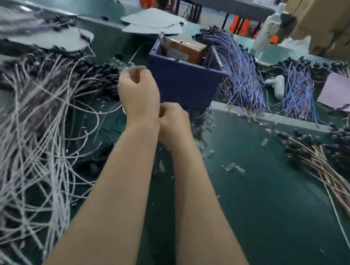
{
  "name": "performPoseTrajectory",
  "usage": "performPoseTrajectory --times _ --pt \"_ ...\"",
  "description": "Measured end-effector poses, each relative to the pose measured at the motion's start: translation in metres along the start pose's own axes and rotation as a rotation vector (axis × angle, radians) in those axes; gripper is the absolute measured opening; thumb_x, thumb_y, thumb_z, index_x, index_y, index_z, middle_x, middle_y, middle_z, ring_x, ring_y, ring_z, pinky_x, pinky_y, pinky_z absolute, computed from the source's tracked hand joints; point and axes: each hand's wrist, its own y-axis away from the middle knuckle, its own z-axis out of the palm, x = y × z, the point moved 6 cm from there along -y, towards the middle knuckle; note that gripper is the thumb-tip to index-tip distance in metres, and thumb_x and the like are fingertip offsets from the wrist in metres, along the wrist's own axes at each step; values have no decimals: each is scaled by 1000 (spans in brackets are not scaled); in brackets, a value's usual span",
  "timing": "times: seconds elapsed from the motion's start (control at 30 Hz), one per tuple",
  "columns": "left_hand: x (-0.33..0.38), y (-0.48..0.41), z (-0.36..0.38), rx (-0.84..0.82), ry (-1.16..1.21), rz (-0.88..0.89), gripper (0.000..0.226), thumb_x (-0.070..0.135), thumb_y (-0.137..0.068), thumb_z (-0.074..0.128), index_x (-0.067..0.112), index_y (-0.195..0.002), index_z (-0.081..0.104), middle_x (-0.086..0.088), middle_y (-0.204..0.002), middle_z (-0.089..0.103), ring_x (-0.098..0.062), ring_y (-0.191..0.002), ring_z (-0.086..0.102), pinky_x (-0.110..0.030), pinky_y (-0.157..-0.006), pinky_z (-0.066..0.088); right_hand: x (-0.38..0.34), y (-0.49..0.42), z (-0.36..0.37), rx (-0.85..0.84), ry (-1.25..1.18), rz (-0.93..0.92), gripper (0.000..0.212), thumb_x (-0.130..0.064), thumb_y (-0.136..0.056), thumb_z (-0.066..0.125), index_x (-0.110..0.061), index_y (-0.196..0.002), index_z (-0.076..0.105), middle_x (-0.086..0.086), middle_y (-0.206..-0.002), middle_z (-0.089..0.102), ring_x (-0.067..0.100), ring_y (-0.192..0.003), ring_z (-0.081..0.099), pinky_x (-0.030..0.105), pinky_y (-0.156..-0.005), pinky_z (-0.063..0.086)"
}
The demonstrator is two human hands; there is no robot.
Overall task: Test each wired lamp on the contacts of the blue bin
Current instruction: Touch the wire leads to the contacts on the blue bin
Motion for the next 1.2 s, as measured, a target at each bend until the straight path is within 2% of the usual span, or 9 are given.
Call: performPoseTrajectory --times 0.13,0.23,0.43,0.63,0.77,0.9,0.97,1.07,1.2 --pt "0 -24 -35 116 -140 -78 14 15 -90 46 18 -76 46 -19 -112 62 -36 -106 59 -45 -92 49 -21 -12 36 -86 49 -7 20 -20 -87 59 -1 -89 63 13 -87 65 30 -80 56 38 -65 44" --pt "-11 -30 -40 73 -240 -194 20 20 -89 48 12 -71 46 -13 -99 60 -30 -93 58 -40 -86 48 -23 -15 47 -186 33 37 14 -11 -86 55 -1 -76 58 11 -72 60 24 -64 49 32 -53 38" --pt "-23 -27 -35 -82 -382 -265 43 33 -95 43 3 -124 50 -12 -120 57 -27 -98 53 -31 -79 38 -20 -24 56 -173 -115 116 26 -3 -87 50 -5 -61 48 5 -60 44 15 -56 33 27 -49 28" --pt "-4 -32 -36 -48 -379 -98 37 33 -96 41 9 -71 53 -15 -103 66 -31 -100 61 -38 -90 47 -12 -25 59 -93 -843 265 20 0 -91 54 4 -72 56 9 -58 45 18 -61 38 31 -58 34" --pt "16 -30 -32 -15 -319 79 29 28 -96 41 10 -82 57 -10 -90 69 -26 -88 65 -37 -86 52 -17 -20 52 -261 -1322 363 18 -7 -95 53 -2 -80 60 5 -73 55 13 -70 47 28 -70 42" --pt "38 -21 -36 98 -458 319 14 21 -94 46 14 -90 58 13 -72 53 1 -64 52 -8 -56 41 -16 -13 23 -266 -1369 292 10 -5 -94 52 -4 -92 62 3 -72 57 8 -61 49 19 -64 46" --pt "42 -19 -30 31 -534 348 16 21 -93 48 13 -92 62 9 -76 59 -2 -68 57 -7 -62 45 -11 -10 0 -175 -1368 218 14 2 -93 51 -5 -95 63 4 -66 60 6 -51 50 13 -51 45" --pt "33 -11 -7 -240 -702 289 29 25 -94 48 6 -91 70 -10 -91 72 -25 -92 66 -33 -87 51 0 -3 -36 -15 -1291 90 16 4 -91 53 -9 -92 63 3 -65 63 6 -52 54 15 -52 49" --pt "16 24 35 -582 -674 320 30 25 -98 46 11 -91 72 -7 -88 72 -21 -84 65 -32 -83 51 23 7 -70 257 -1296 56 15 5 -91 54 -9 -87 56 7 -74 62 9 -56 62 17 -57 53"
